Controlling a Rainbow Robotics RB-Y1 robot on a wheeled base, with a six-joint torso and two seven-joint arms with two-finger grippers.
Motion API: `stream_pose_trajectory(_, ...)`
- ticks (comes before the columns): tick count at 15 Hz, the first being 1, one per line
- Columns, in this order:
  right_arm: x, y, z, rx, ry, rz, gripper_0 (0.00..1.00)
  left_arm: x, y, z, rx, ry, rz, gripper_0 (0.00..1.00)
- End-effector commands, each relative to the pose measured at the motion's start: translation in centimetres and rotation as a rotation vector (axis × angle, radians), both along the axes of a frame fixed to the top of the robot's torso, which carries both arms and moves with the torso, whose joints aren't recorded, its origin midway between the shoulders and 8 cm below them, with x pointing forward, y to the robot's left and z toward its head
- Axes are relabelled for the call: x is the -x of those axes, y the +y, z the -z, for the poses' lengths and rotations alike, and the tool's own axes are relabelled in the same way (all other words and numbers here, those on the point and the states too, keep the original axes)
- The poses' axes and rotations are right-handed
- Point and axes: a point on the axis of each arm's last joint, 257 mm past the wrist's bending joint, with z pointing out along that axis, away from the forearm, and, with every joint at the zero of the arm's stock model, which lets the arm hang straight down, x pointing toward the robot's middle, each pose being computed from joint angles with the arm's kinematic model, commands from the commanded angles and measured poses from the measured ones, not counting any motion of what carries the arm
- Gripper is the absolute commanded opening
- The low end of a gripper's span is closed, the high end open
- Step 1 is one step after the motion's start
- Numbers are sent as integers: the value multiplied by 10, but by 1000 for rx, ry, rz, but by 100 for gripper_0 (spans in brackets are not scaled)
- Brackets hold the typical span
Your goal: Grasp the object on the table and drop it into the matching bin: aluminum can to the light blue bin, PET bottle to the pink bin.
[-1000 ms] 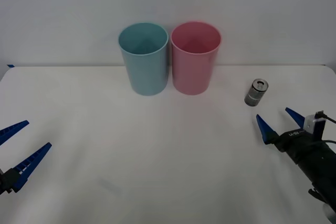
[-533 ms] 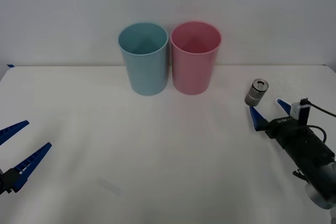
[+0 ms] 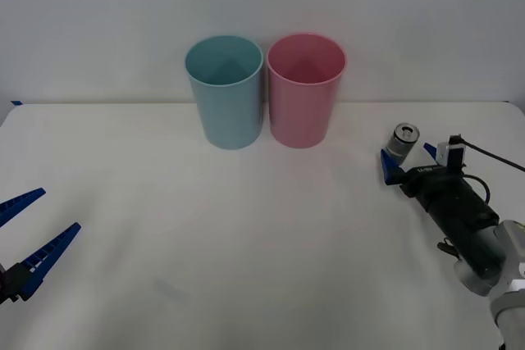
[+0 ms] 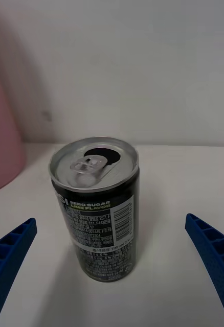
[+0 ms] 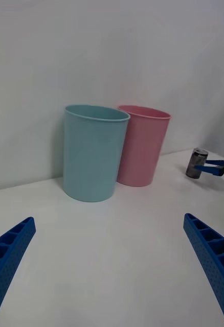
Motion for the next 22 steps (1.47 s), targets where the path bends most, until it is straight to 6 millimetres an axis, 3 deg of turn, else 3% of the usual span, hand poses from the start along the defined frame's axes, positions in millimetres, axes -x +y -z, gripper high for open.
stream_pose_trajectory(1, -14, 4, 0, 0, 14, 9, 100, 0, 0, 0, 0, 0, 0, 100)
stream_pose_trajectory(10, -24, 7, -4, 21, 21, 34, 100, 0, 0, 0, 0, 0, 0, 100)
stream_pose_trajectory(11, -24, 7, -4, 22, 19, 33, 29, 0, 0, 0, 0, 0, 0, 100)
stream_pose_trajectory(12, -24, 8, -5, 18, 18, 32, 9, 0, 0, 0, 0, 0, 0, 100)
stream_pose_trajectory(13, -24, 8, -3, 18, 20, 33, 0, 0, 0, 0, 0, 0, 0, 100)
stream_pose_trajectory(22, -23, 15, -4, 11, 16, 12, 0, 0, 0, 0, 0, 0, 0, 100)
